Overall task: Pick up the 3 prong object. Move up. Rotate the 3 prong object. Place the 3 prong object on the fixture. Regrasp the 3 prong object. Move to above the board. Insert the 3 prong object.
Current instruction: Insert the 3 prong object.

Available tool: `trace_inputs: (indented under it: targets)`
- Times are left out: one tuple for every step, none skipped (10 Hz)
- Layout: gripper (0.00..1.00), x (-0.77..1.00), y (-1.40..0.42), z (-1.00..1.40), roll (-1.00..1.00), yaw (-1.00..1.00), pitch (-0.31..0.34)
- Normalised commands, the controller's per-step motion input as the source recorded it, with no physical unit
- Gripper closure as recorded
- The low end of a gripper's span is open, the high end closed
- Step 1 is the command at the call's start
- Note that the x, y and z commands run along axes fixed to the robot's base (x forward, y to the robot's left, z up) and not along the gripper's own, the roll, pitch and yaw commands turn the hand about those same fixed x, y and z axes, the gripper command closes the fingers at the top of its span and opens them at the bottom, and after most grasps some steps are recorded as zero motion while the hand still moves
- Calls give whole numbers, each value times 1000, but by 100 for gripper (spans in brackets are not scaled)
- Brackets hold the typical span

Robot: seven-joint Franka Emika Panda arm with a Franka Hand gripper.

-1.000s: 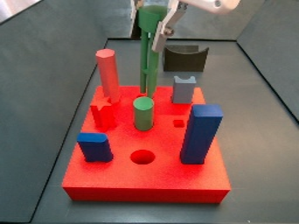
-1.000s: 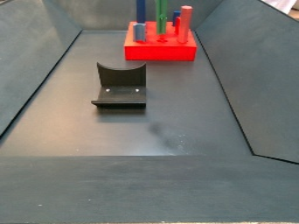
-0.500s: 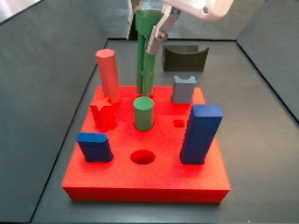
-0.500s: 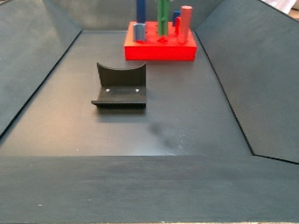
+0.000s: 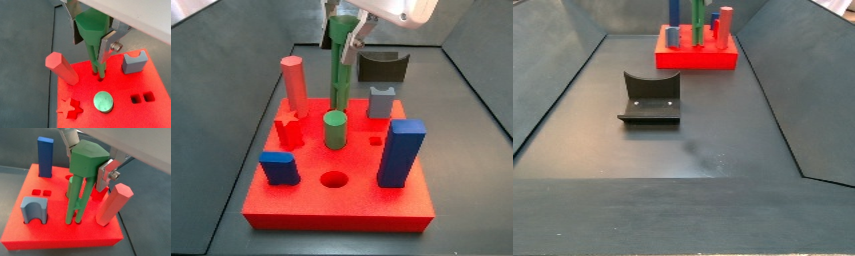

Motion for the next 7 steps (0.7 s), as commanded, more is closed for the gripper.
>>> trace_inputs:
  targets:
    - [100, -46, -63, -129, -39, -146, -4]
    - [100, -17, 0, -200, -20, -43, 0]
    - [100, -46, 20, -197, -20, -37, 0]
    - [100, 0, 0, -206, -21, -34, 0]
    - [100, 0, 0, -203, -50, -60, 0]
    - [100, 0, 134, -240, -53, -146, 0]
    - [100, 29, 194, -266, -39, -283, 19]
